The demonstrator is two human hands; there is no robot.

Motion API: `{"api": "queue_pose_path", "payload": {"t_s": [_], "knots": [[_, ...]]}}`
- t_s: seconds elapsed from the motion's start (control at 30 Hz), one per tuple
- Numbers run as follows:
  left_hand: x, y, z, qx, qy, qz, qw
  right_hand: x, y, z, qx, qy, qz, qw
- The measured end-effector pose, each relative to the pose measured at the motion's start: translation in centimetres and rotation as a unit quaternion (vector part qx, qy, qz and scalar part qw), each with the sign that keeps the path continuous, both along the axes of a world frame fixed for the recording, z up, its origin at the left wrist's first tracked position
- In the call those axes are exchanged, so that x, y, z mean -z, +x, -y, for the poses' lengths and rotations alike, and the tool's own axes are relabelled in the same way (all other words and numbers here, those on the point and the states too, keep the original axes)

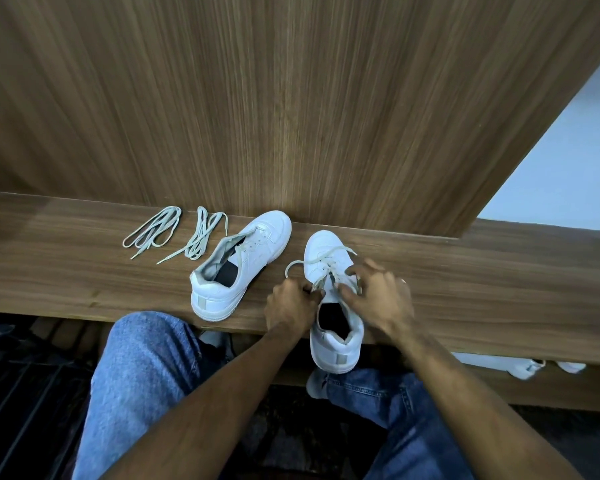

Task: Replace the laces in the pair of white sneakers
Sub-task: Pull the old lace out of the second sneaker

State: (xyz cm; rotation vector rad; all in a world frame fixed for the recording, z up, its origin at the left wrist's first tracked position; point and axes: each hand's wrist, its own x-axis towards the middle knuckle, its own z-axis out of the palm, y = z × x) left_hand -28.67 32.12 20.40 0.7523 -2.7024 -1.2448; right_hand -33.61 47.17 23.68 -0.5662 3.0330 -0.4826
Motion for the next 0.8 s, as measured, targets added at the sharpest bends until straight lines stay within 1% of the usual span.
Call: {"api": "queue_pose_path", "payload": {"t_s": [0.07, 0.1, 0.13, 0.17, 0.2, 0.27, 0.3, 0.33, 0.4, 0.43, 0.5, 0.53, 0.6, 0.7, 0.8], "knots": [[0.0, 0.0, 0.0, 0.000, -0.001, 0.000, 1.000, 0.9, 0.7, 1.1, -0.007, 0.042, 0.017, 0.999], [0.0, 0.0, 0.1, 0.001, 0.002, 0.000, 1.000, 1.4, 0.7, 1.4, 0.007, 0.038, 0.016, 0.999], [0.1, 0.0, 0.2, 0.002, 0.006, 0.000, 1.000, 1.8, 0.5, 1.4, 0.034, 0.010, 0.017, 0.999], [0.2, 0.0, 0.5, -0.002, 0.023, -0.002, 1.000, 2.1, 0.4, 1.3, 0.075, -0.041, 0.029, 0.996], [0.4, 0.0, 0.9, -0.015, 0.061, -0.010, 0.998, 2.5, 0.4, 1.2, 0.121, -0.117, 0.052, 0.984], [0.9, 0.1, 1.7, -0.052, 0.195, -0.019, 0.979, 3.1, 0.3, 0.7, 0.196, -0.271, 0.108, 0.936], [1.1, 0.1, 1.9, -0.070, 0.249, -0.018, 0.966, 3.5, 0.2, 0.4, 0.212, -0.316, 0.122, 0.917], [1.6, 0.1, 2.1, -0.083, 0.281, -0.020, 0.956, 4.2, -0.2, 0.1, 0.218, -0.343, 0.135, 0.904], [1.7, 0.0, 2.1, -0.087, 0.286, -0.027, 0.954, 4.8, -0.6, -0.1, 0.223, -0.359, 0.154, 0.893], [1.6, 0.0, 1.9, -0.076, 0.256, -0.034, 0.963, 4.8, -0.7, -0.1, 0.220, -0.353, 0.155, 0.896], [1.0, -0.2, 1.5, -0.019, 0.152, -0.048, 0.987, 4.7, -0.6, -0.2, 0.203, -0.331, 0.145, 0.910], [0.7, -0.5, 1.3, 0.015, 0.103, -0.054, 0.993, 4.5, -0.5, -0.2, 0.193, -0.323, 0.141, 0.916], [-0.3, -1.5, 1.0, 0.068, 0.035, -0.060, 0.995, 4.3, -0.3, -0.1, 0.181, -0.306, 0.128, 0.926], [-1.4, -3.5, 0.5, 0.146, -0.086, -0.039, 0.985, 4.2, -0.1, 0.0, 0.175, -0.262, 0.108, 0.943], [-1.8, -4.7, 0.0, 0.217, -0.237, -0.003, 0.947, 4.1, -0.1, 0.1, 0.176, -0.243, 0.103, 0.948]]}}
